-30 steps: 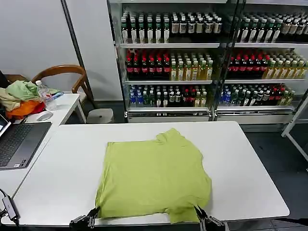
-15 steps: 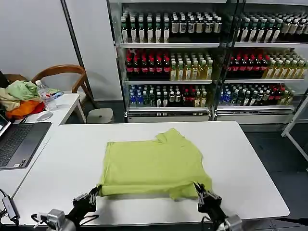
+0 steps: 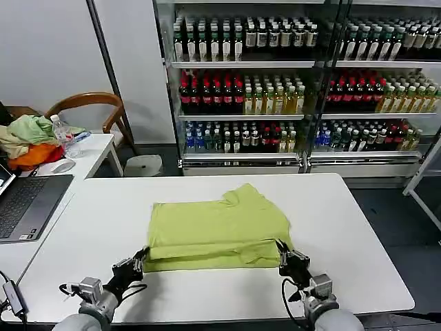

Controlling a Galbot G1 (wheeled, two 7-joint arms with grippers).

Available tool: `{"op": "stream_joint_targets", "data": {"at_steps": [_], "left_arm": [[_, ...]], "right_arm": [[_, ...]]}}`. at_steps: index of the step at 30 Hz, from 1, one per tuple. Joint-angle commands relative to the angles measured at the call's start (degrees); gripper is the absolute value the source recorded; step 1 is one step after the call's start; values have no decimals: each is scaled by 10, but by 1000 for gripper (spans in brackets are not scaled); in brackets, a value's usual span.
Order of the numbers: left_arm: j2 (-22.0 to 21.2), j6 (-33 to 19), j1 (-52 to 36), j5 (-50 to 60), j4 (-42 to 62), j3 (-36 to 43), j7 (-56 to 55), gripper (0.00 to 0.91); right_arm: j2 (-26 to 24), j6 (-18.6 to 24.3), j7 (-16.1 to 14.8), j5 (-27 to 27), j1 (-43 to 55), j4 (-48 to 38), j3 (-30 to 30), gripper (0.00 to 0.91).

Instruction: Fold and organize the clothes.

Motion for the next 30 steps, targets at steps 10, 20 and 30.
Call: {"op": "stream_joint_targets", "data": {"at_steps": [10,20,30], "left_arm": [[-4,-22,-65,52,77,38,-4,907],[17,8,41,11,-62,8,-72,907],[-12,53,57,5,-71,41,-118,907]], "right_arm": [[20,-15,17,-6,28,-44,-7,907],[-3,-23,32,-1,-52,57,23,907],[-10,-27,53,0,-106,44,33,907]]}}
